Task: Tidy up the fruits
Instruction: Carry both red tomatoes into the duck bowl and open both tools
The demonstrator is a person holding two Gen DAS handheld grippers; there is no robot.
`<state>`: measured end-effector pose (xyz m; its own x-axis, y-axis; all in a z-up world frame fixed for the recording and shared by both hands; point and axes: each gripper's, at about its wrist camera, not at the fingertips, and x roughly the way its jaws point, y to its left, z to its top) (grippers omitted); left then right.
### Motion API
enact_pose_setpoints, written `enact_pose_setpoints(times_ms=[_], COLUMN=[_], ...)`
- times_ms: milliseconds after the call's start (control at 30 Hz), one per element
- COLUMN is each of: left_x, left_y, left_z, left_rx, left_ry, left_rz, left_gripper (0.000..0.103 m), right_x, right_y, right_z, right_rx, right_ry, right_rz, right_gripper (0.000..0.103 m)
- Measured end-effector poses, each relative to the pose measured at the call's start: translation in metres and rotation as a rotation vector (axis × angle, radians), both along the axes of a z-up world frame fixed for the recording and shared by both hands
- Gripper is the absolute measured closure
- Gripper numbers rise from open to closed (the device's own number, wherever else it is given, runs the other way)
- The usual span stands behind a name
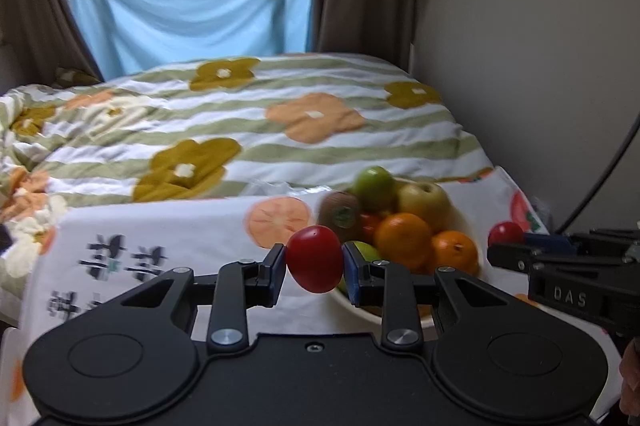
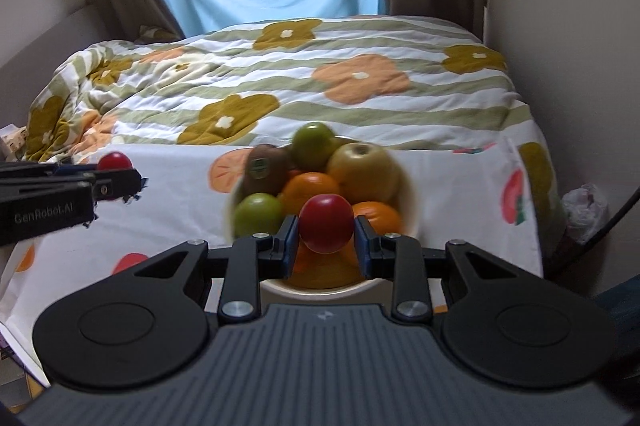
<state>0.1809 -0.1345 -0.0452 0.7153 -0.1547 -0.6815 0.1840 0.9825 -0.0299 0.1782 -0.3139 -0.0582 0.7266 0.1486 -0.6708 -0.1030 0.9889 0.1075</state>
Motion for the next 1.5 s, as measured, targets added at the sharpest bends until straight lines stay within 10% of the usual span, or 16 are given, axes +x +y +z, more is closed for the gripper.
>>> enact_pose_setpoints(times_ms=[700,900,1500], left_x=[0.020,0.010,-0.014], left_y=[-0.098,-0.089,-0.006], left_z=[-0.060,-0.047,-0.020], left_rx=[0.044,0.050,0.050], left_ry=[0.121,0.049,-0.014], left_rz=[-0.134,-0.104,0.117], left_gripper=[0.069,0.017,0.012], right_x=[0.018,0.018,0.025], right_y=[-0.071,-0.072,-0.011], right_z=[-0.025,-0.023,-0.033], right_rx=[0.009,0.005,0.005], right_ry=[0.041,0.036,0.047], right_rz=[-0.006,0.001,0.164], right_gripper=[0.059,0.059,0.059])
